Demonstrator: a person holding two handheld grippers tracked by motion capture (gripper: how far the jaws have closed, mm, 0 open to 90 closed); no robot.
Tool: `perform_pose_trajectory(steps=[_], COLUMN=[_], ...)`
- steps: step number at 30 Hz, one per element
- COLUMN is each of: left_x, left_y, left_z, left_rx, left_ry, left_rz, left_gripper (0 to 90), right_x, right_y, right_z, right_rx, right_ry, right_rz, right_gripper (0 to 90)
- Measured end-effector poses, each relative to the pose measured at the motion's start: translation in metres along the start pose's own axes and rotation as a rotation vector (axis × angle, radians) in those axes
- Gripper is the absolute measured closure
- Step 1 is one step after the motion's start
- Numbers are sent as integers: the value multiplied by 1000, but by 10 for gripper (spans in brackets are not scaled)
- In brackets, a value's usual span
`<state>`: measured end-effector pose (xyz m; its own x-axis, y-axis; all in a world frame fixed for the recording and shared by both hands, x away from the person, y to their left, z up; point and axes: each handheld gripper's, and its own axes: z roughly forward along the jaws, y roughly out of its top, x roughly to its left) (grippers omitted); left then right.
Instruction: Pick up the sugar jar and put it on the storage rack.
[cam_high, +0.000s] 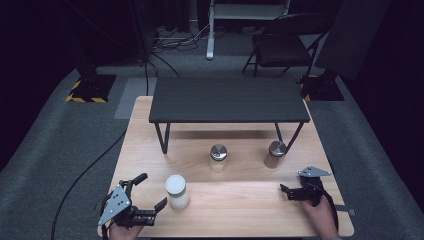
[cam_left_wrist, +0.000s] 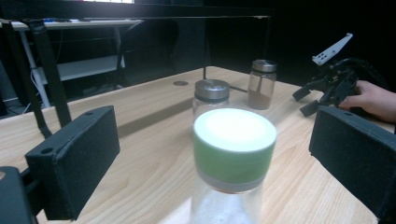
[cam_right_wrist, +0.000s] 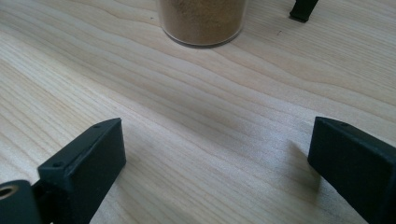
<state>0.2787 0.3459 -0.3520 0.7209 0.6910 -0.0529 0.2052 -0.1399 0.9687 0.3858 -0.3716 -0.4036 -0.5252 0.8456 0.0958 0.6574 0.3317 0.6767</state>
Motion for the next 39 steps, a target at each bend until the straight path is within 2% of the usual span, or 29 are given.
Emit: perform_pose_trajectory(steps=[5, 8, 11, 15, 20, 26, 32, 34, 39], left_x=[-4, -8, -10, -9, -10, -8, -8, -8, -7], left_y=[-1, -5, -7, -8, -10, -8, -7, -7, -6], left_z=[3, 9, 14, 19, 23, 31, 37, 37, 42], left_rx=[0, 6, 21, 35, 46, 87, 121, 125, 138], left_ry=[-8, -1, 8, -14, -23, -31, -20, -20, -14], left_rz=[-7, -30, -25, -14, -11, -13, -23, -17, -26], left_gripper=[21, 10, 13, 47, 73, 81, 87, 123, 128], right_x=[0, 0, 0, 0, 0, 0, 0, 0, 0], right_y=[0, 0, 0, 0, 0, 0, 1, 1, 1], right_z=[0, 0, 0, 0, 0, 0, 1, 1, 2], right_rx=[0, 0, 0, 0, 0, 0, 0, 0, 1], right_ry=[0, 0, 0, 0, 0, -1, -3, -4, -5], right_rz=[0, 0, 0, 0, 0, 0, 2, 2, 5], right_gripper=[39, 39, 39, 39, 39, 37, 37, 36, 36])
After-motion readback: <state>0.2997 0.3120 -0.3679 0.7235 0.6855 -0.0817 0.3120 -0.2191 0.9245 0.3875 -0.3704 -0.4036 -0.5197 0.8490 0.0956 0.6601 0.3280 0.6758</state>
